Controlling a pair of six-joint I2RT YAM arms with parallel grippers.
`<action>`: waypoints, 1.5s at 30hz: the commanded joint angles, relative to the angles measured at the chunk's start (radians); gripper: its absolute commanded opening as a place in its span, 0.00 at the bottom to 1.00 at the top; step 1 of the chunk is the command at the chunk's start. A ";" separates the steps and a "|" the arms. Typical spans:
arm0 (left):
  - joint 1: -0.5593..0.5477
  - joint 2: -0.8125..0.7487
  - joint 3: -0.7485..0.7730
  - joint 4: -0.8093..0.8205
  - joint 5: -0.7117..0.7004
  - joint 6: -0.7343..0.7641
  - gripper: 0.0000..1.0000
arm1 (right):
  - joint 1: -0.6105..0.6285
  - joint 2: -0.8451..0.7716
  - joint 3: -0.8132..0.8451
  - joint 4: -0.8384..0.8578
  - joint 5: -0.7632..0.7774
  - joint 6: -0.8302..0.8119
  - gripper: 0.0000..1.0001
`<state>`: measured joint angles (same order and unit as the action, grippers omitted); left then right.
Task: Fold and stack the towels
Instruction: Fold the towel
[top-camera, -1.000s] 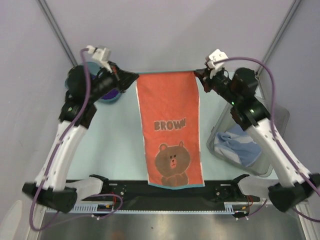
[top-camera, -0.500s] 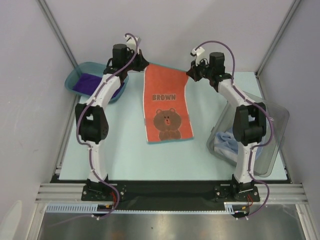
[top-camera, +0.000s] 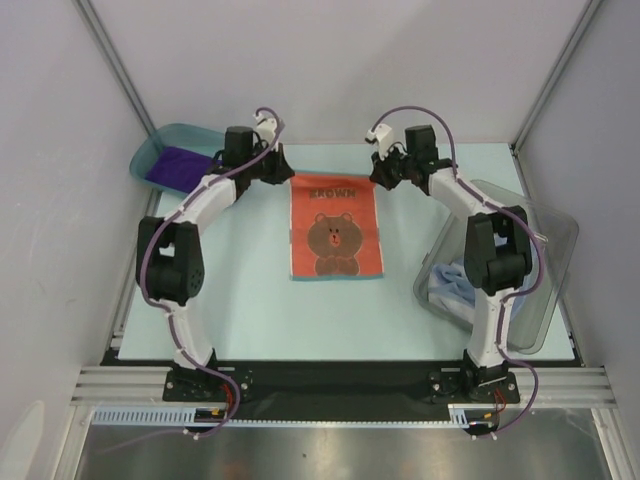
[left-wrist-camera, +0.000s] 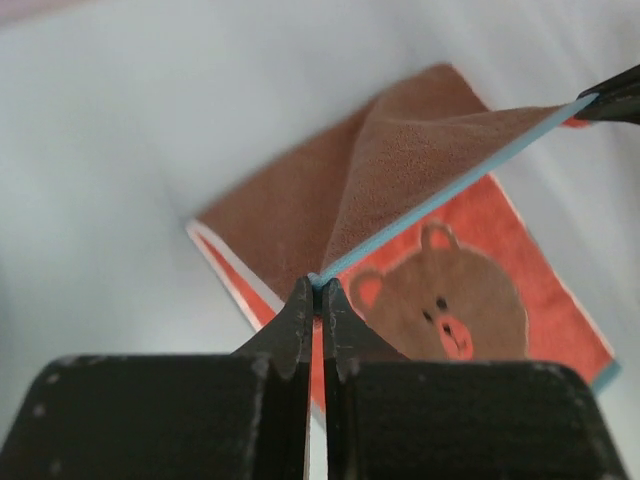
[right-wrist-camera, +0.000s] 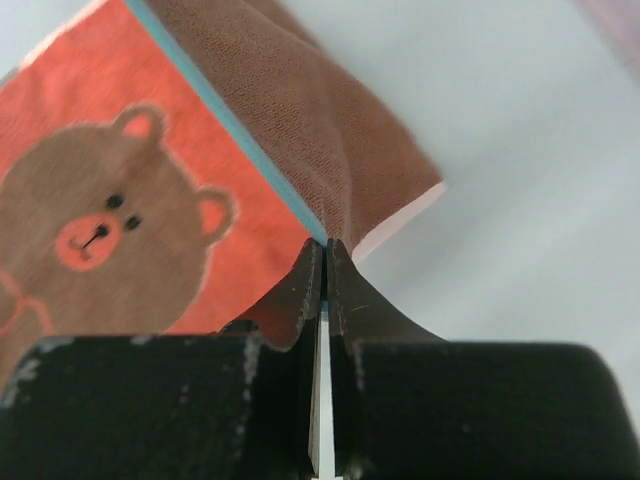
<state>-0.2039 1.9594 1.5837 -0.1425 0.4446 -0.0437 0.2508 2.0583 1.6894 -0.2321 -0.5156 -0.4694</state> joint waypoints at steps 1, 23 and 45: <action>0.009 -0.161 -0.151 0.044 -0.012 0.041 0.00 | 0.007 -0.124 -0.097 -0.055 0.075 -0.034 0.00; -0.156 -0.455 -0.576 -0.086 -0.202 -0.005 0.00 | 0.162 -0.457 -0.513 -0.107 0.250 0.049 0.00; -0.184 -0.504 -0.691 -0.057 -0.235 -0.165 0.00 | 0.199 -0.500 -0.631 -0.110 0.295 0.132 0.00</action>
<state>-0.3908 1.5055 0.9100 -0.2043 0.2317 -0.1837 0.4526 1.6115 1.0714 -0.3214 -0.2943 -0.3531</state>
